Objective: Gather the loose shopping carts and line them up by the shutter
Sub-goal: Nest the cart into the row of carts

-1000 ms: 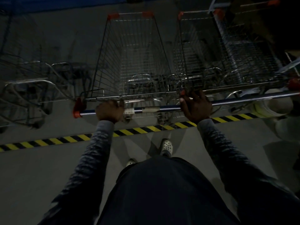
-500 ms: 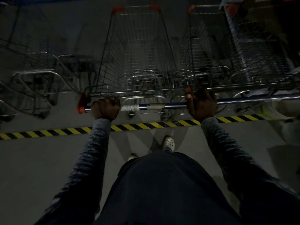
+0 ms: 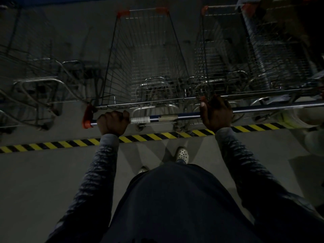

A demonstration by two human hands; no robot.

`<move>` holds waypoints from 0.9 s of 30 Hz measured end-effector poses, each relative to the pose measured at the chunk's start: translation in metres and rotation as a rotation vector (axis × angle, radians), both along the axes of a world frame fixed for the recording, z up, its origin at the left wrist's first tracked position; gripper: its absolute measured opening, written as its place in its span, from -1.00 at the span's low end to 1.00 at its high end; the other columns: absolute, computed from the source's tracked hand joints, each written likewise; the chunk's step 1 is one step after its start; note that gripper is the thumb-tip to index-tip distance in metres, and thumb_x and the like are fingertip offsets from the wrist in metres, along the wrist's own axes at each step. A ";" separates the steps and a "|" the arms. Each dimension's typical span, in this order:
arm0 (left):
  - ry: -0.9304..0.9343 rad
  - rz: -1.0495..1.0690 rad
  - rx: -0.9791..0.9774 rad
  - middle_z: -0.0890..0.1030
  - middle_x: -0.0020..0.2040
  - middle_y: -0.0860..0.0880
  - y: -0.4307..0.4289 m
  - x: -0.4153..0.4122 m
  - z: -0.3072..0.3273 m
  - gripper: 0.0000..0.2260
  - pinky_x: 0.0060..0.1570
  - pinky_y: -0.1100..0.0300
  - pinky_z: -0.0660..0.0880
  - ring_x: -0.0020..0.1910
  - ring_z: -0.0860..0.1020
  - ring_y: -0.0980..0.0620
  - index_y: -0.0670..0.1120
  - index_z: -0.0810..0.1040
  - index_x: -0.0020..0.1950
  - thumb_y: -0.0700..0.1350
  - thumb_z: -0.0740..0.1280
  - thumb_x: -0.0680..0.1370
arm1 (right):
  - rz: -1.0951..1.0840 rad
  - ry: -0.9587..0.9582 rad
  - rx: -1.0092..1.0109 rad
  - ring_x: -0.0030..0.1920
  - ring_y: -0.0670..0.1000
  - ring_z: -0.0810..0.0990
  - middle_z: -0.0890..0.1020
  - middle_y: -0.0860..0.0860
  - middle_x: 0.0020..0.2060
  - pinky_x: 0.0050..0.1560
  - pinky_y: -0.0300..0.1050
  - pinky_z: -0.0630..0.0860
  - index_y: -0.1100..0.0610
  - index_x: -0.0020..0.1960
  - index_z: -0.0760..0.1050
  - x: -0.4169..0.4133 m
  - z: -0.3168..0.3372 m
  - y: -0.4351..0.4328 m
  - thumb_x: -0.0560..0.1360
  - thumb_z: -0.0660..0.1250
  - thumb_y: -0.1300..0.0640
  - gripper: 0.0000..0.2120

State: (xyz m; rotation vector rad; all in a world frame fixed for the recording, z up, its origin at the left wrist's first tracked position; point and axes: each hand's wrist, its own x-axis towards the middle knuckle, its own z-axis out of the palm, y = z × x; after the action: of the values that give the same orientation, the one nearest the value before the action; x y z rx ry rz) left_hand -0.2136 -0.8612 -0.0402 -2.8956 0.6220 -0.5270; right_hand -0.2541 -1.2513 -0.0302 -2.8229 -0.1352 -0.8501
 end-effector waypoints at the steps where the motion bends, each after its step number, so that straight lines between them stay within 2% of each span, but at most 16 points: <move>1: 0.013 0.002 -0.012 0.49 -0.46 -0.21 0.000 -0.002 0.001 -0.82 -0.37 0.08 0.44 -0.56 0.49 -0.12 -0.06 0.48 -0.04 -0.05 0.16 0.45 | 0.002 0.003 0.014 -0.01 0.24 0.60 0.68 0.12 -0.20 -0.13 0.05 0.51 0.17 0.11 0.69 0.000 0.001 0.000 0.63 0.24 0.06 -0.71; 3: 0.051 0.021 -0.033 0.49 -0.47 -0.21 -0.001 -0.006 0.003 -0.84 -0.37 0.11 0.37 -0.56 0.49 -0.14 -0.05 0.46 -0.06 -0.03 0.17 0.45 | -0.005 0.003 0.039 0.00 0.23 0.61 0.70 0.12 -0.18 -0.13 0.04 0.53 0.17 0.10 0.70 0.001 0.001 -0.001 0.63 0.23 0.05 -0.70; 5: 0.061 0.089 -0.083 0.47 -0.51 -0.23 -0.004 -0.008 0.005 -0.83 -0.36 0.10 0.34 -0.58 0.48 -0.16 -0.12 0.56 -0.23 -0.07 0.24 0.43 | -0.004 0.009 0.037 0.05 0.22 0.62 0.72 0.09 -0.14 -0.08 0.04 0.51 0.16 0.10 0.70 0.002 -0.004 -0.003 0.63 0.23 0.06 -0.70; 8: 0.033 0.153 -0.155 0.42 -0.57 -0.23 -0.012 -0.012 0.015 -0.73 -0.38 0.08 0.42 -0.62 0.47 -0.15 -0.19 0.50 -0.44 -0.08 0.29 0.41 | 0.033 0.035 0.036 0.11 0.22 0.63 0.73 0.07 -0.08 -0.01 0.06 0.47 0.13 0.10 0.69 0.004 -0.010 -0.006 0.65 0.20 0.04 -0.69; 13: 0.098 0.230 -0.179 0.43 -0.58 -0.23 -0.014 -0.013 0.019 -0.62 -0.38 0.09 0.43 -0.61 0.47 -0.15 -0.19 0.50 -0.49 -0.01 0.20 0.46 | 0.052 0.034 0.052 0.06 0.21 0.60 0.69 0.06 -0.08 0.01 0.03 0.42 0.11 0.10 0.67 0.002 -0.003 -0.003 0.65 0.20 0.01 -0.69; 16: 0.168 0.266 -0.190 0.46 -0.56 -0.23 -0.013 -0.011 0.021 -0.61 -0.37 0.10 0.42 -0.59 0.50 -0.18 -0.19 0.52 -0.49 -0.01 0.25 0.48 | 0.109 0.039 0.099 -0.08 0.19 0.53 0.51 0.09 -0.12 -0.11 0.03 0.42 0.13 0.05 0.66 -0.003 -0.002 -0.004 0.64 0.23 -0.09 -0.66; 18: 0.183 0.245 -0.187 0.46 -0.57 -0.22 -0.008 -0.010 0.022 -0.63 -0.38 0.10 0.44 -0.59 0.50 -0.18 -0.17 0.52 -0.49 -0.02 0.28 0.47 | 0.116 0.057 0.213 0.01 0.19 0.50 0.48 0.16 0.03 -0.06 -0.01 0.43 0.17 0.14 0.64 -0.005 -0.001 -0.009 0.60 0.29 -0.09 -0.64; 20: 0.264 0.284 -0.213 0.49 -0.54 -0.23 -0.006 -0.010 0.021 -0.52 -0.35 0.11 0.41 -0.55 0.52 -0.20 -0.18 0.55 -0.49 0.08 0.18 0.50 | 0.060 0.101 0.413 0.09 0.16 0.50 0.42 0.24 0.21 -0.03 -0.07 0.44 0.24 0.24 0.57 -0.006 0.003 -0.014 0.62 0.23 -0.12 -0.54; 21: 0.298 0.310 -0.227 0.51 -0.51 -0.24 -0.006 -0.009 0.021 -0.47 -0.33 0.11 0.39 -0.51 0.54 -0.22 -0.19 0.56 -0.47 0.13 0.12 0.51 | 0.033 0.113 0.510 0.11 0.14 0.51 0.40 0.25 0.25 -0.02 -0.07 0.47 0.27 0.22 0.56 -0.005 0.008 -0.015 0.65 0.17 -0.15 -0.51; 23: 0.333 0.341 -0.238 0.54 -0.47 -0.26 -0.007 -0.010 0.020 -0.43 -0.30 0.10 0.38 -0.46 0.56 -0.24 -0.21 0.57 -0.44 0.17 0.06 0.49 | 0.002 0.119 0.626 0.18 0.13 0.50 0.41 0.30 0.26 0.09 -0.01 0.49 0.30 0.16 0.55 -0.004 0.010 -0.018 0.69 0.06 -0.19 -0.43; 25: 0.318 0.309 -0.177 0.52 -0.48 -0.25 -0.009 -0.011 0.022 -0.51 -0.31 0.07 0.42 -0.49 0.54 -0.22 -0.20 0.55 -0.45 0.10 0.10 0.47 | -0.021 0.128 0.686 0.28 0.17 0.47 0.41 0.31 0.28 0.20 0.06 0.47 0.34 0.19 0.53 -0.004 0.009 -0.021 0.69 0.01 -0.23 -0.36; 27: 0.268 0.289 -0.119 0.48 -0.52 -0.24 -0.013 -0.012 0.026 -0.61 -0.36 0.04 0.46 -0.55 0.51 -0.20 -0.20 0.51 -0.48 0.00 0.15 0.43 | -0.016 0.133 0.691 0.21 0.20 0.49 0.43 0.28 0.23 0.13 0.13 0.49 0.33 0.19 0.53 -0.004 0.007 -0.022 0.69 0.02 -0.23 -0.36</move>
State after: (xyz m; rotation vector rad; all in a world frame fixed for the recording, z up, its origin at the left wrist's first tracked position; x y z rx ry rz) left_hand -0.2259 -0.8738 -0.0146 -3.1201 0.1966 -0.1436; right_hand -0.2576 -1.2733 -0.0229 -2.2151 0.1713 -0.5618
